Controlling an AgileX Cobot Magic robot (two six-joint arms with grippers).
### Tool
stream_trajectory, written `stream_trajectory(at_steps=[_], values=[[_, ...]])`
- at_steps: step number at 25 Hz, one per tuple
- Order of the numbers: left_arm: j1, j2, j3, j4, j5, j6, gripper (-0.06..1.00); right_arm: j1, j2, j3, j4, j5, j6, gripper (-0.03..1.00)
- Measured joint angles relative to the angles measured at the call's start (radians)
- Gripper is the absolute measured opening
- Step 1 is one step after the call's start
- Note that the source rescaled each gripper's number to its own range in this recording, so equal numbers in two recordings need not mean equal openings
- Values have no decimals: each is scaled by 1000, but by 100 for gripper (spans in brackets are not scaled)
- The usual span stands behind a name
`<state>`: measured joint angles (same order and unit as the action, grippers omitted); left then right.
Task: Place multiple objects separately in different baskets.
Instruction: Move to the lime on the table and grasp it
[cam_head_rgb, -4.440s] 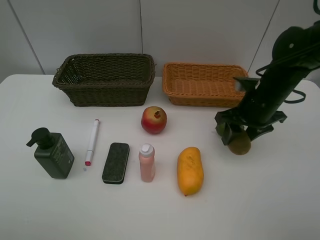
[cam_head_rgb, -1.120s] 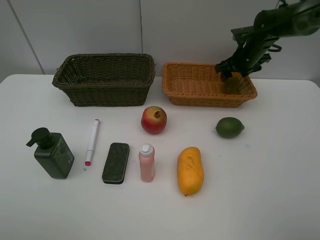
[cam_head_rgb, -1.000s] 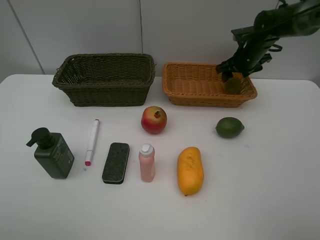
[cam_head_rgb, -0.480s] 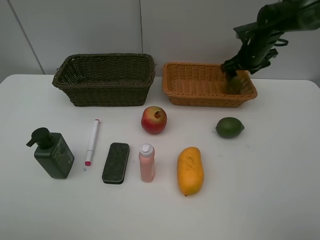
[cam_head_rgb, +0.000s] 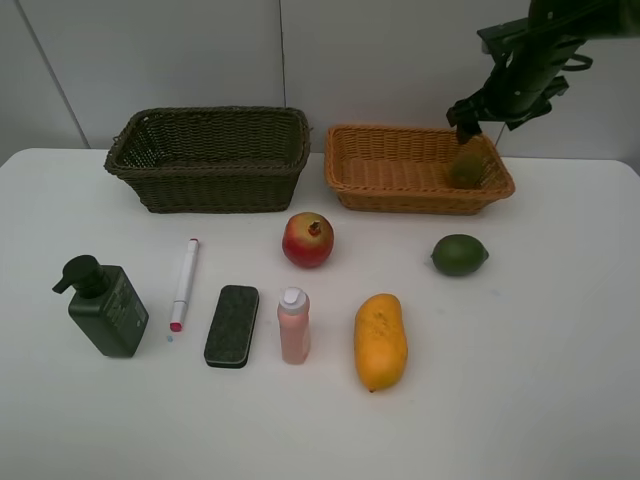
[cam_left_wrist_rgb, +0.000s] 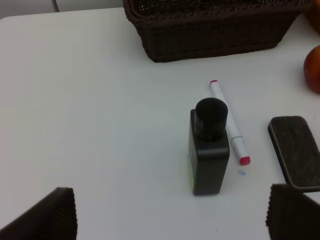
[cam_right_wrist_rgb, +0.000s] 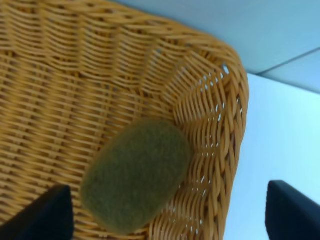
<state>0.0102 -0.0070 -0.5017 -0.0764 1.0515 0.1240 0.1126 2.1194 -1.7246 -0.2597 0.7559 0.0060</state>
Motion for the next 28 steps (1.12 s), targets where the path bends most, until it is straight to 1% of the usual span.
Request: stream_trajectory(at_steps=[2,7,11,12,14,16,19,23,28], values=[[0,0,0,0,0,0,100,0,0,0,16,-3,0,80],[0,0,0,0,0,0,100,0,0,0,129,-7,0,80],[0,0,0,0,0,0,100,0,0,0,161,0,0,80],[0,0,0,0,0,0,100,0,0,0,165,6,-6,81],[0,0,0,0,0,0,100,0,0,0,192,23,-20,91],[0,0,0,0,0,0,100,0,0,0,220,46,-61,96],[0,0,0,0,0,0,100,3,0,0,238,105,-170,98],[0,0,0,0,0,0,100,31,0,0,252,213,-333,99],[0,0,0,0,0,0,100,46,0,0,265,320,-485,99]])
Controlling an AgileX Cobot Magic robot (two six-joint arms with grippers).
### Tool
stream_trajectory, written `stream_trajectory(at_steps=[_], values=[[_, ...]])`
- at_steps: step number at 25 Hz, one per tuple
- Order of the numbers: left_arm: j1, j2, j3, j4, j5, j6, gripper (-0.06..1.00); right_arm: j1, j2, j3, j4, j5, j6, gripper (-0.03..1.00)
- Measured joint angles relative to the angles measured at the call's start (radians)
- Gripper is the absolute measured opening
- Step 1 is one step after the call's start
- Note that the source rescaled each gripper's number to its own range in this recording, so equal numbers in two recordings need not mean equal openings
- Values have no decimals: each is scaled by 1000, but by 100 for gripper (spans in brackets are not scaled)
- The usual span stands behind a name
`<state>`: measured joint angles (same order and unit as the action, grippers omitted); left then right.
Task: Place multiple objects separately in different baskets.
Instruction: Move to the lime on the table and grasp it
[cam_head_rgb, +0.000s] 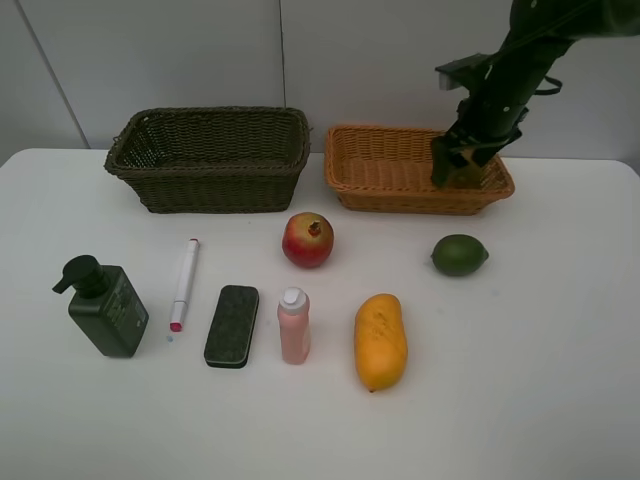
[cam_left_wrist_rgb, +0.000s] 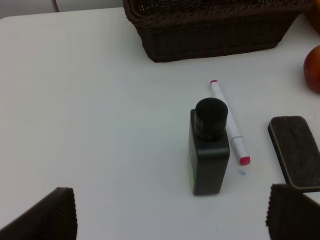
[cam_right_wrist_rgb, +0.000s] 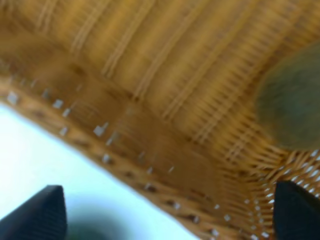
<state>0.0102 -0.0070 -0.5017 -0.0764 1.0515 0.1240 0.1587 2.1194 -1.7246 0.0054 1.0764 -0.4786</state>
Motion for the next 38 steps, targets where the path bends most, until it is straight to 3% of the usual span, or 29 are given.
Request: stream_trajectory(at_steps=[5,11,24,31,38], values=[[0,0,0,0,0,0,100,0,0,0,77,108,-182,99],[0,0,0,0,0,0,100,0,-42,83,108,133,-254,99],[0,0,0,0,0,0,100,0,-203,445,97,-84,-454,99],[0,0,0,0,0,0,100,0,-203,483,67,-204,-498,99],[0,0,0,0,0,0,100,0,-177,488,73,-228,-519,99]])
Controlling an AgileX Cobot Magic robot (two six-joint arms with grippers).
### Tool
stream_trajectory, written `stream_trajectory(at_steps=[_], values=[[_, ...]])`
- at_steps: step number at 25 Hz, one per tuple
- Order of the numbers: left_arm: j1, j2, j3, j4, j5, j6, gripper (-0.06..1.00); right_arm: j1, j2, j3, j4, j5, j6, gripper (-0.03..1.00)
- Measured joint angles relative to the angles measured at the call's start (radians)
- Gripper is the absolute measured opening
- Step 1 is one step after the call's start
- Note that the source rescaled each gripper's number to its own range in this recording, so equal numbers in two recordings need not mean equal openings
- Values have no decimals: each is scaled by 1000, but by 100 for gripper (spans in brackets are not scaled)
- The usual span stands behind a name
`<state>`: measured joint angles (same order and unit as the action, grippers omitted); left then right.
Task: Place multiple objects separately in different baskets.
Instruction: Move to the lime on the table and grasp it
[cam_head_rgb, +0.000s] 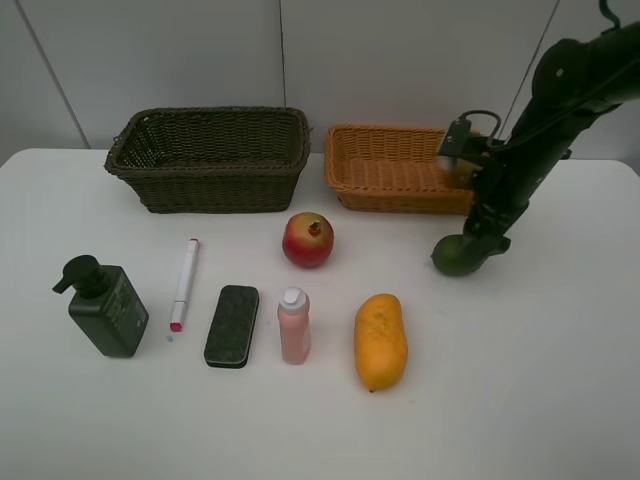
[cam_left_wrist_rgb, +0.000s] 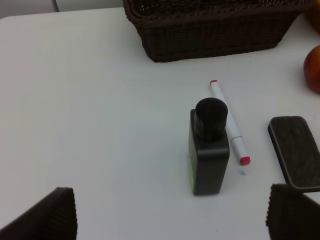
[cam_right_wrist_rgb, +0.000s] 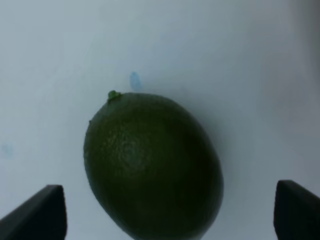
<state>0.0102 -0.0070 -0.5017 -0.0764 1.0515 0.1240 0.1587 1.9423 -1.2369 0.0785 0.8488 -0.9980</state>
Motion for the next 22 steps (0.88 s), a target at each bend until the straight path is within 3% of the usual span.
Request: stream_trajectory(at_steps=[22], values=[[0,0,0,0,0,0,100,0,99,3,60,-49,-17,99]])
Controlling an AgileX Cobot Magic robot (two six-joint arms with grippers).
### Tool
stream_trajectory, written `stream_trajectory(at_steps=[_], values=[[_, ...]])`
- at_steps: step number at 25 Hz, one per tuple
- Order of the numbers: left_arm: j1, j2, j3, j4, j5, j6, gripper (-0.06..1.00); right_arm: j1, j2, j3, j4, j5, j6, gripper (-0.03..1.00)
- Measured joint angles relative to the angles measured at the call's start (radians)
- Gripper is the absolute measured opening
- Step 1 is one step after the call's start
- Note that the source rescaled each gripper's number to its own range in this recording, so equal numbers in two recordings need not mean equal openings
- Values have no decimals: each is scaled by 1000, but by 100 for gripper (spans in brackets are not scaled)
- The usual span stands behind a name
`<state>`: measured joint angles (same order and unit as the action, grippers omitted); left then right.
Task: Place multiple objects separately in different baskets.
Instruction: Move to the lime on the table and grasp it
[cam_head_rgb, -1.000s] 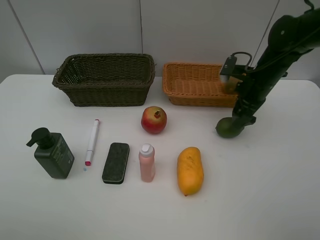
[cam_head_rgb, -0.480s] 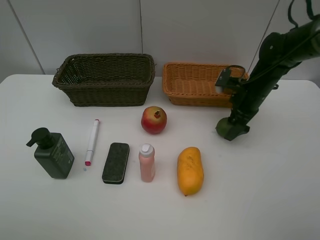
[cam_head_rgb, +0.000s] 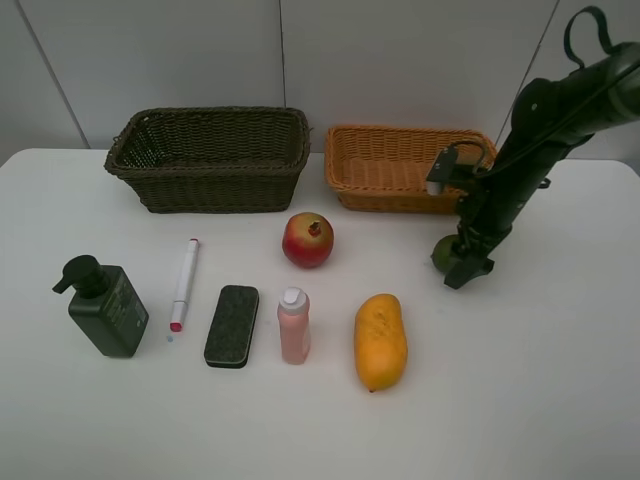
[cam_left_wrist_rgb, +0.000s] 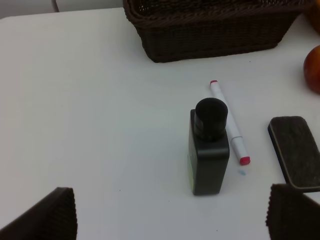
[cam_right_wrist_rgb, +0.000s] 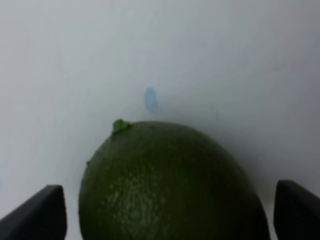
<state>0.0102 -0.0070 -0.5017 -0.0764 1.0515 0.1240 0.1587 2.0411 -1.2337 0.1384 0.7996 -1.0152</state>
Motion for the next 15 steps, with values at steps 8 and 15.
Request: stream_trajectory(at_steps=[8,15], values=[[0,0,0,0,0,0,100,0,0,0,5,-10,0,99],[0,0,0,0,0,0,100,0,0,0,5,-10,0,38]])
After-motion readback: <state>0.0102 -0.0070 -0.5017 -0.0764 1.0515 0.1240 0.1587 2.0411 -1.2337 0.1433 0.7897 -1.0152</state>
